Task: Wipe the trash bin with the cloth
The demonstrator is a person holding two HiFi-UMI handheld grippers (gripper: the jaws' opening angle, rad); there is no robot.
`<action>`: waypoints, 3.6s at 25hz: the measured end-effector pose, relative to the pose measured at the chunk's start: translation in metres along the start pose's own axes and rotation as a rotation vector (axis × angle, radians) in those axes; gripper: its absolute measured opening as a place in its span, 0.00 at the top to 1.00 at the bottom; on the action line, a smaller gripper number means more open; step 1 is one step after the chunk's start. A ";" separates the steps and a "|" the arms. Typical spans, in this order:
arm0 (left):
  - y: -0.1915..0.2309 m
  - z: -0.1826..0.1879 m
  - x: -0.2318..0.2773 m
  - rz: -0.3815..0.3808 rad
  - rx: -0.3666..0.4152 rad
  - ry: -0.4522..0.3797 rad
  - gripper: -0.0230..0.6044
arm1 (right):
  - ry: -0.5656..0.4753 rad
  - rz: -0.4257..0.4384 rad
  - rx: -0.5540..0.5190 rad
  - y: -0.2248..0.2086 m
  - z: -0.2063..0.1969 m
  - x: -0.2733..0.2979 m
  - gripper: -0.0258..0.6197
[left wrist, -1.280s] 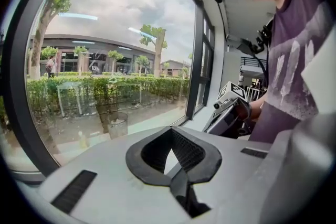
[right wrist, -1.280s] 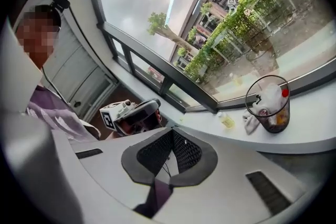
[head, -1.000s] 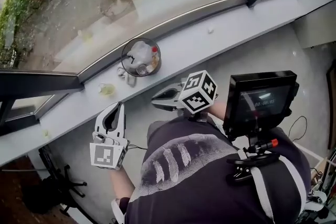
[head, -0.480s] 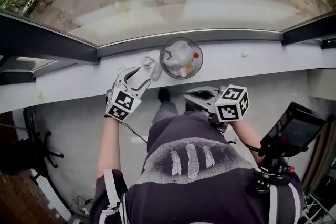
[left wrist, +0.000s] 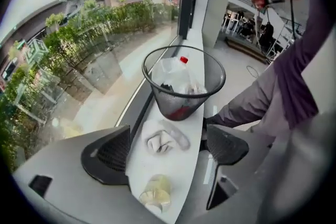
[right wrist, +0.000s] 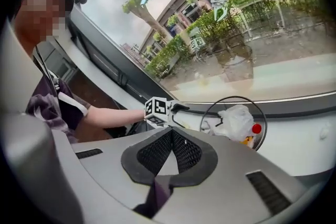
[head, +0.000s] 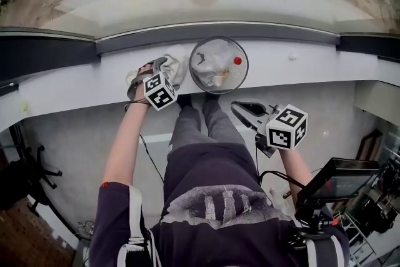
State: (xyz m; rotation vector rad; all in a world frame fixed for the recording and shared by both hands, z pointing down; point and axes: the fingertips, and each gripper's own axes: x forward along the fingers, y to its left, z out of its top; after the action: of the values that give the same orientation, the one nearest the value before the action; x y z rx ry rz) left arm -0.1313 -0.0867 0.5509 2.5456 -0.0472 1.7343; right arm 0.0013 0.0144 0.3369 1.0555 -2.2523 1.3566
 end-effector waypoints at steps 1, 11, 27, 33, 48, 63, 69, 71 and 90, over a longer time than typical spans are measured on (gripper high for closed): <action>0.002 -0.004 0.016 -0.013 0.008 0.027 0.27 | 0.021 -0.053 -0.034 -0.020 0.000 0.001 0.96; 0.009 -0.043 0.155 -0.070 -0.096 0.117 0.27 | 0.207 -0.510 -0.237 -0.191 -0.019 0.000 0.81; 0.056 -0.010 0.117 0.042 -0.562 -0.333 0.86 | 0.179 -0.359 0.263 -0.230 -0.055 0.037 0.84; 0.090 0.041 0.009 0.078 -0.625 -0.740 0.86 | 0.086 -0.319 0.406 -0.231 -0.050 0.042 0.87; -0.026 0.051 0.020 -0.081 -0.196 -0.590 0.86 | -0.067 -0.334 0.850 -0.226 -0.077 0.017 0.87; 0.007 0.054 0.007 0.039 -0.336 -0.558 0.86 | -0.092 -0.507 0.485 -0.224 -0.051 0.010 0.80; 0.025 0.066 0.005 0.049 -0.314 -0.550 0.86 | -0.005 -0.455 0.444 -0.254 -0.017 0.029 0.81; 0.024 0.067 0.006 0.046 -0.318 -0.552 0.86 | 0.000 -0.444 0.406 -0.252 -0.015 0.035 0.87; -0.056 0.036 0.024 -0.069 -0.480 -0.514 0.86 | -0.272 -0.307 1.118 -0.193 -0.121 0.024 0.87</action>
State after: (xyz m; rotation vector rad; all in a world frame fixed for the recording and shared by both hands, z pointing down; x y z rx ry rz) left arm -0.0864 -0.0334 0.5580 2.4928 -0.3462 0.8646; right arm 0.1115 0.0539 0.5337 1.8790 -1.2341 2.4706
